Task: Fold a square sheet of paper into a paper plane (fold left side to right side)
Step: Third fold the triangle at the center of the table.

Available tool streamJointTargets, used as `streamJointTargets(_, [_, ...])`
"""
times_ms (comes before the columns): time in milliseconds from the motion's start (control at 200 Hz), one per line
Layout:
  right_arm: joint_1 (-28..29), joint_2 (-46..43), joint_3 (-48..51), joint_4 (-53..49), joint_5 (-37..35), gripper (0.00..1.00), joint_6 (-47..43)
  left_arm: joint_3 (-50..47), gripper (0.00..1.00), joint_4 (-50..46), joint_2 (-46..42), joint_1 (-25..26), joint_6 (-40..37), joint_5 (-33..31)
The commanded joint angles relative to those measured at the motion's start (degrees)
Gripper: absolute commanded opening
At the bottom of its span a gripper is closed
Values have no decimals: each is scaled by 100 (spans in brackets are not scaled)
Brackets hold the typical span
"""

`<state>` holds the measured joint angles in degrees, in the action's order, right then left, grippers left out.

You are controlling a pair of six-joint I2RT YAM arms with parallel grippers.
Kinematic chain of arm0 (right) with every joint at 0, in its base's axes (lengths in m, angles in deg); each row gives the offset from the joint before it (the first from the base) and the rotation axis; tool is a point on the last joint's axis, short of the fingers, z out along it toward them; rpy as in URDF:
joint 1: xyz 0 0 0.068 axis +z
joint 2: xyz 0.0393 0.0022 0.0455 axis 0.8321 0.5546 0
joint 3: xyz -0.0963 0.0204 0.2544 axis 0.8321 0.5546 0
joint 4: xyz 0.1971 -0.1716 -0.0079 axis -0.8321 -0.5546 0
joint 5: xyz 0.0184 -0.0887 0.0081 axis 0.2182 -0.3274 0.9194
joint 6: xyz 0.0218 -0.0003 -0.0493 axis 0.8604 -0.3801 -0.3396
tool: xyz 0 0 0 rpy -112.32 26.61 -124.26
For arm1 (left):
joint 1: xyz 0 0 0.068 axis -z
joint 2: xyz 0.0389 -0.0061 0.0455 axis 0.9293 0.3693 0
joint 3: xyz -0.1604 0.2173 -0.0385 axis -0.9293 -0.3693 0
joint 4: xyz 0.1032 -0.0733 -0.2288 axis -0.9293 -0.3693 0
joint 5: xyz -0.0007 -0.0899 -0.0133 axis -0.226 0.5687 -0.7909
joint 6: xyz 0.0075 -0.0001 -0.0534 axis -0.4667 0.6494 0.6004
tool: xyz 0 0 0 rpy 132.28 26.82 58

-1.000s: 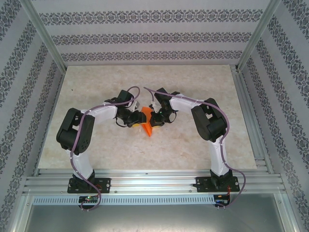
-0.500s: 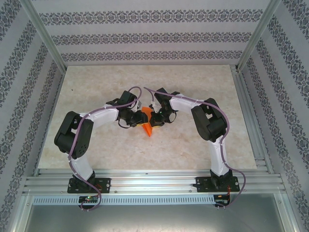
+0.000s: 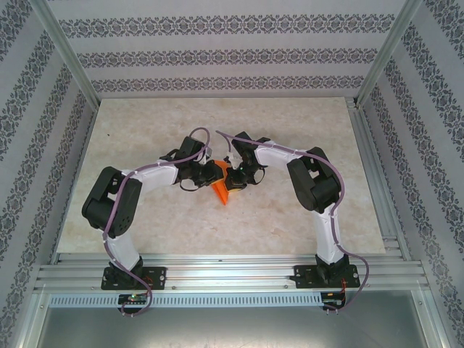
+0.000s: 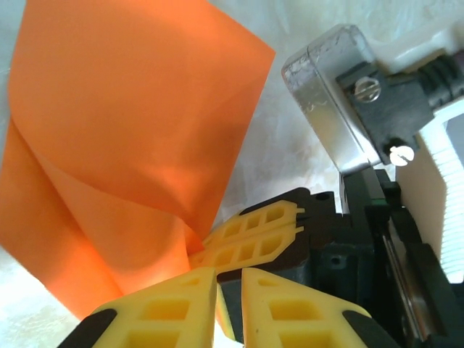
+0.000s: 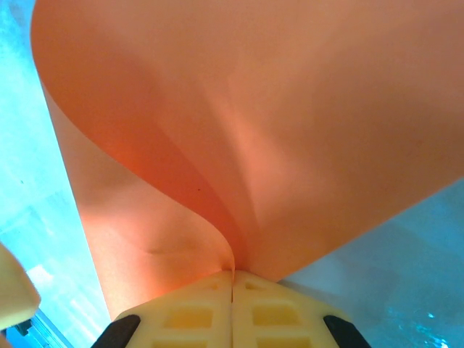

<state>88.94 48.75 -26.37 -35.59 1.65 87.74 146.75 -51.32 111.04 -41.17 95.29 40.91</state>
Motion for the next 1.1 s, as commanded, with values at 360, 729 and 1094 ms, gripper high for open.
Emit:
streamJointTargets(360, [95, 139, 62, -163, -169, 7, -63, -133, 14, -187, 277, 79, -176, -310])
streamJointTargets(729, [104, 65, 0, -132, -63, 7, -79, -331, 14, -428, 197, 79, -326, -498])
streamJointTargets(1094, [156, -51, -137, -203, 114, 8, -97, -473, 14, -457, 49, 79, -342, -569])
